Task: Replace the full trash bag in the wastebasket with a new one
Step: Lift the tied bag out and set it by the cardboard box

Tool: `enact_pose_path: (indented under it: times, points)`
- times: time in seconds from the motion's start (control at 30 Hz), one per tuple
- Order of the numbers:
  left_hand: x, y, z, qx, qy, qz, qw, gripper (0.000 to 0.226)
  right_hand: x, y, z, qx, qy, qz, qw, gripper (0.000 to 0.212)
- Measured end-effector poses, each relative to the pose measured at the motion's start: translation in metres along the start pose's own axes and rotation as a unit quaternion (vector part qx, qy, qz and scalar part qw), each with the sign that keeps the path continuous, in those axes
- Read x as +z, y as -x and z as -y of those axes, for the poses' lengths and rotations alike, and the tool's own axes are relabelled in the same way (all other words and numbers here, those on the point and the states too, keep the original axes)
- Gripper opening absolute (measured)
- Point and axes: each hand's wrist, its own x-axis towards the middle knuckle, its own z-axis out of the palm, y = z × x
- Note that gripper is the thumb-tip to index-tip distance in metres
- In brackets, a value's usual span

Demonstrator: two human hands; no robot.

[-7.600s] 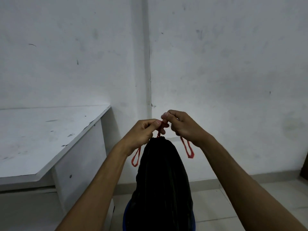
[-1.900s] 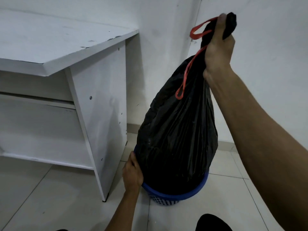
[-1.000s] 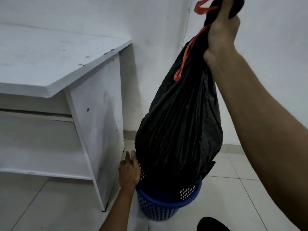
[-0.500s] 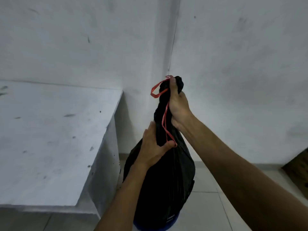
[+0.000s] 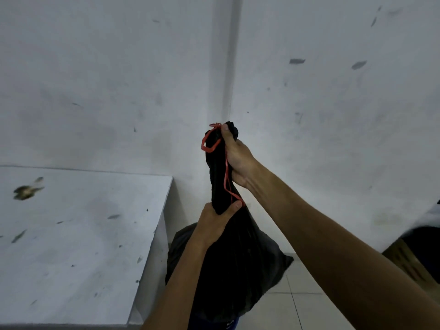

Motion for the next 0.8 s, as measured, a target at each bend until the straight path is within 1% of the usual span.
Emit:
enact_pose_path:
  times: [0.07, 0.1, 0.17, 0.23, 0.3, 0.4, 0.53, 0.63, 0.73, 0.8]
  points:
    - [-0.001, 0.013, -0.018, -0.01, -0.003, 0.01, 1.0, 0.026, -0.002, 0.005, 0.012, -0.005, -0.007, 0.005, 1.0, 0.05]
    - [-0.001, 0.02, -0.025, -0.004, 0.004, 0.027, 1.0, 0.024, -0.003, 0.006, 0.014, -0.008, -0.019, 0.01, 1.0, 0.049]
    - [-0.001, 0.037, -0.036, 0.02, 0.029, 0.076, 0.996, 0.03, -0.002, 0.01, 0.018, -0.007, -0.03, 0.012, 0.999, 0.048]
    - [-0.003, 0.053, -0.044, 0.024, 0.055, 0.118, 0.991, 0.037, -0.002, 0.016, 0.017, -0.011, -0.023, 0.006, 1.0, 0.046]
    - [-0.008, 0.066, -0.047, 0.021, 0.064, 0.123, 0.99, 0.044, -0.004, 0.023, 0.013, -0.023, 0.0, 0.003, 1.0, 0.047]
    - [-0.015, 0.088, -0.048, -0.03, 0.077, 0.095, 0.992, 0.058, -0.01, 0.04, 0.001, -0.055, 0.082, -0.009, 0.995, 0.049]
    - [-0.015, 0.118, -0.04, -0.063, 0.087, 0.001, 0.994, 0.063, -0.014, 0.07, -0.026, -0.081, 0.174, -0.021, 0.981, 0.049]
    - [-0.022, 0.148, -0.032, -0.098, 0.083, -0.049, 0.991, 0.066, -0.003, 0.104, -0.048, -0.076, 0.191, -0.026, 0.978, 0.046]
    - [-0.042, 0.182, -0.023, -0.112, 0.06, -0.084, 0.988, 0.071, 0.019, 0.144, -0.071, -0.075, 0.191, -0.023, 0.978, 0.043]
    - [-0.06, 0.204, -0.016, -0.127, 0.065, -0.102, 0.985, 0.069, 0.037, 0.172, -0.09, -0.067, 0.188, -0.018, 0.98, 0.042]
